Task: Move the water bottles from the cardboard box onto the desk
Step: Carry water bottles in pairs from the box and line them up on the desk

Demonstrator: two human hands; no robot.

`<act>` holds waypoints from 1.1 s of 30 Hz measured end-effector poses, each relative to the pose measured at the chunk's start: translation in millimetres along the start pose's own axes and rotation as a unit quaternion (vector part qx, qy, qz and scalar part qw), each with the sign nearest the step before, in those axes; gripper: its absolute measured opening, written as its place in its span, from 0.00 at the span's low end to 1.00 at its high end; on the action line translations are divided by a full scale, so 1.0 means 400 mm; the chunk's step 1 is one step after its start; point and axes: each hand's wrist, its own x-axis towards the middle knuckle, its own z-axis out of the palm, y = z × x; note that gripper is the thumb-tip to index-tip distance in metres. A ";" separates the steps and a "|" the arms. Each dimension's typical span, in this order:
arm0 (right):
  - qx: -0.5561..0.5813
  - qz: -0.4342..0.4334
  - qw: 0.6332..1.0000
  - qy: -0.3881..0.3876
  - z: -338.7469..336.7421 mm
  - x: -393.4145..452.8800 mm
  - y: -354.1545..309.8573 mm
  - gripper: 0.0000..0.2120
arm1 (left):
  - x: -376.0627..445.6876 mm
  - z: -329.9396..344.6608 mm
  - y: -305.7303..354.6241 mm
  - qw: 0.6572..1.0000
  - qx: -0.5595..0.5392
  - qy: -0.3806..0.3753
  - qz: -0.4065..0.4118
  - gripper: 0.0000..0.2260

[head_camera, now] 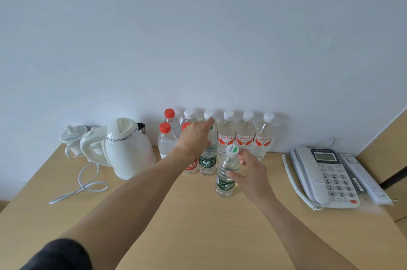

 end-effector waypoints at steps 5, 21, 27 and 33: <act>0.011 0.004 1.000 -0.001 0.002 0.001 0.000 0.25 | 0.003 0.000 0.001 1.000 0.013 0.002 -0.001 0.20; -0.011 -0.001 0.999 0.038 0.010 0.098 -0.018 0.19 | 0.007 -0.011 0.001 0.999 0.004 -0.031 -0.027 0.23; -0.012 0.004 0.999 0.048 0.027 0.152 -0.013 0.17 | 0.003 0.002 -0.004 0.999 -0.018 -0.025 -0.038 0.24; -0.004 0.016 0.999 0.040 0.026 0.170 -0.005 0.19 | 0.000 0.005 -0.011 0.999 -0.030 -0.022 -0.038 0.24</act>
